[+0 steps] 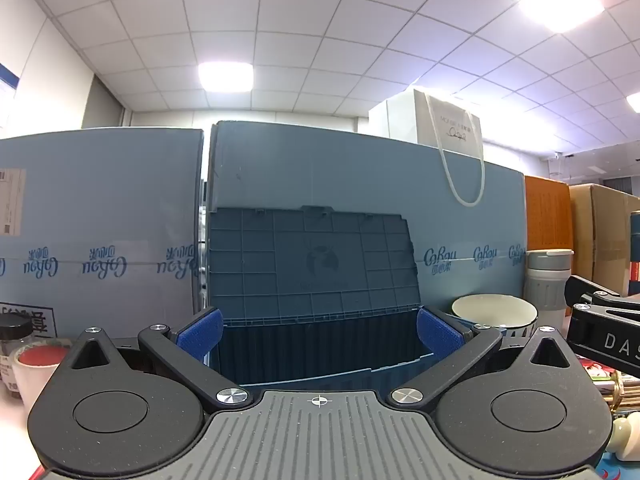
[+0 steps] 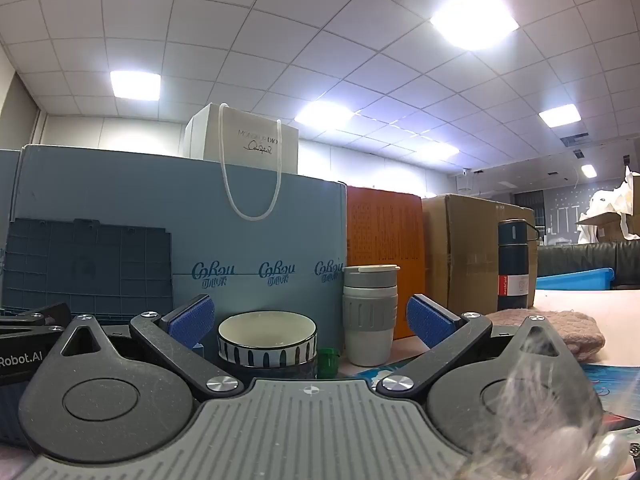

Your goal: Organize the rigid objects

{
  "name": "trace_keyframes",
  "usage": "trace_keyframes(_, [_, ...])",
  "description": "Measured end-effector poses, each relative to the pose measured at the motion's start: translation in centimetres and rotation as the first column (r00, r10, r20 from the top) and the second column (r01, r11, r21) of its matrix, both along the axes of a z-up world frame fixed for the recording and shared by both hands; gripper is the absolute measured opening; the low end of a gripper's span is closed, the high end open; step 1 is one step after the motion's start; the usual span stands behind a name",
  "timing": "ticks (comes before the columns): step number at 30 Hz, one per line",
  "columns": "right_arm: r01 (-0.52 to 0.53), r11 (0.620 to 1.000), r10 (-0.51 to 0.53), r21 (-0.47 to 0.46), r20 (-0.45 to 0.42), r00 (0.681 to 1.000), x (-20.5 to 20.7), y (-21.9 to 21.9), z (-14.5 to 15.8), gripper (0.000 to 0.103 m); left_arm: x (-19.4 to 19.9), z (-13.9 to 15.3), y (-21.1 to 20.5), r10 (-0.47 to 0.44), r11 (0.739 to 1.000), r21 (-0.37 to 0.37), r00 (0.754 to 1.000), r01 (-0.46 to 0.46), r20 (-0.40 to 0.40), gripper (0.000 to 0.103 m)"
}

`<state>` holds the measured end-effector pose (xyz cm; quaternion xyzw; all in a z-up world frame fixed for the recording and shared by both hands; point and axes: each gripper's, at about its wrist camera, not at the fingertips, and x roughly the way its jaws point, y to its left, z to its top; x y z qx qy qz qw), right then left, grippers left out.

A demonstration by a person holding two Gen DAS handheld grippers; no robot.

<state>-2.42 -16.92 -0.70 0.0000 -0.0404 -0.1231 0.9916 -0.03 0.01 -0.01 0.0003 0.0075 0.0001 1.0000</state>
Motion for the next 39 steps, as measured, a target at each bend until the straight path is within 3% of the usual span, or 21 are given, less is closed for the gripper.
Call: trace_keyframes(39, [-0.051, 0.999, 0.051, 0.017, -0.028, 0.998, 0.55, -0.29, -0.24, 0.103, -0.23, 0.02, -0.12, -0.030, 0.999, 0.015, 1.000, 0.030, 0.007, 0.103])
